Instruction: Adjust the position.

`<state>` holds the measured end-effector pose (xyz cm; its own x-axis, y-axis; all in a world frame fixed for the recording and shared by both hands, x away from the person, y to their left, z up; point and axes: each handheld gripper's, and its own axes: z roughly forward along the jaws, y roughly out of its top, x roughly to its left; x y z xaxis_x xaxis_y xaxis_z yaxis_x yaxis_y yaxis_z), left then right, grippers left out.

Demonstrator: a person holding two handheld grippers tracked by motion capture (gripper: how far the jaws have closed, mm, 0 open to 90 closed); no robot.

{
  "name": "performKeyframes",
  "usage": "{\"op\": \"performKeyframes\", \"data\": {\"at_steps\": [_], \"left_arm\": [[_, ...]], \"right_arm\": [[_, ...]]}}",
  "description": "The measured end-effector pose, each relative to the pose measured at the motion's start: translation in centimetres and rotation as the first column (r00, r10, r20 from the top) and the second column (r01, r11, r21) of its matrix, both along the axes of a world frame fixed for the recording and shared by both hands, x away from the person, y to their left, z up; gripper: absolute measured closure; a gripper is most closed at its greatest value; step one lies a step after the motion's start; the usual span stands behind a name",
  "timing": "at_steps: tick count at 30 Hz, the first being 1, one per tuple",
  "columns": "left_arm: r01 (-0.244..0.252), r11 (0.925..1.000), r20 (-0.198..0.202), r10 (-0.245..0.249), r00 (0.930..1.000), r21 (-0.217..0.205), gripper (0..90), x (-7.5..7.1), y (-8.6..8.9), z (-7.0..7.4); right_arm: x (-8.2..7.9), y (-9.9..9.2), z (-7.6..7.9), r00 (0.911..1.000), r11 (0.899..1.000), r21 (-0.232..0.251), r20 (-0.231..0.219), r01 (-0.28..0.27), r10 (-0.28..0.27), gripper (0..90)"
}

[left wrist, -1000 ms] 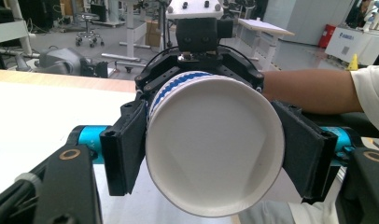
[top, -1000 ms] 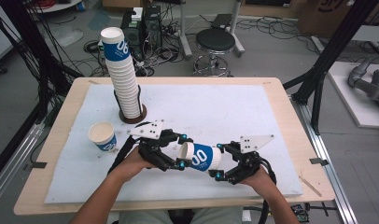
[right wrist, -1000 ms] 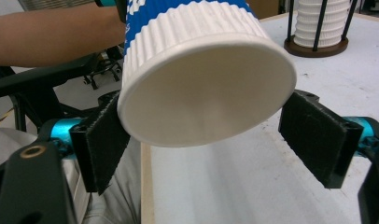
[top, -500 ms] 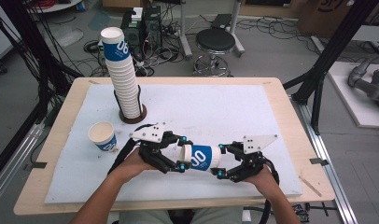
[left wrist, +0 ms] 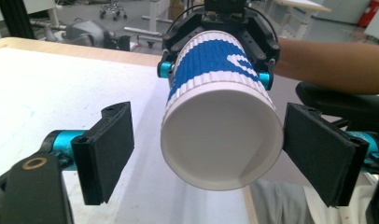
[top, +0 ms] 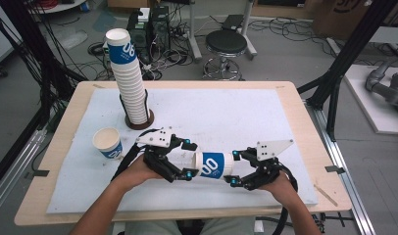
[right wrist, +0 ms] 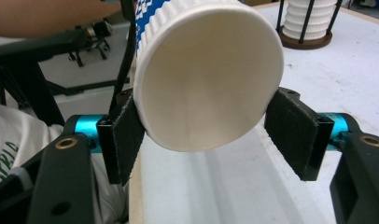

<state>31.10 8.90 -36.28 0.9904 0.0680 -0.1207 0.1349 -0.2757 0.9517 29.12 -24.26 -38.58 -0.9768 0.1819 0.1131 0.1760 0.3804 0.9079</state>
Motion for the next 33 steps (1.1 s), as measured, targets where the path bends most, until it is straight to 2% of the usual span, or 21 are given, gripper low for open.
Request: {"op": "performKeyframes", "data": {"at_steps": [3, 10, 16, 21, 27, 33], "left_arm": [[-0.012, 0.9999, 0.011, 0.012, 0.9999, 0.01, 17.3, 0.1, 0.3, 0.4], [0.0, 0.9982, 0.043, -0.002, 0.9991, 0.06, 17.5, 0.2, 0.1, 1.7], [0.001, 0.9927, 0.061, -0.009, 0.9981, 0.121, 17.5, 0.4, -0.2, 2.6], [0.011, 0.9867, 0.067, -0.022, 0.9975, 0.162, 17.5, 0.4, -0.9, 2.8], [0.023, 0.9686, 0.061, -0.039, 0.9974, 0.247, 17.6, 0.9, -2.6, 2.7], [0.043, 0.9519, 0.053, -0.062, 0.9967, 0.303, 17.8, 1.1, -3.9, 2.7]], "right_arm": [[0.1, 0.1, 0.6, 0.9999, 0.999, -0.034, 0.015, -0.001, 0.001, 30.6], [0.6, 0.4, 2.4, 0.999, 0.994, -0.114, 0.046, 0.006, -0.001, 30.7], [0.9, 0.7, 3.6, 0.9967, 0.977, -0.213, 0.081, 0.017, 0.0, 31.1], [1.0, 1.3, 4.5, 0.9945, 0.95, -0.31, 0.105, 0.03, 0.003, 31.1], [1.1, 2.5, 5.6, 0.9912, 0.912, -0.41, 0.128, 0.024, 0.031, 31.1], [1.0, 3.3, 6.1, 0.9892, 0.876, -0.482, 0.136, 0.017, 0.055, 31.1]]}}
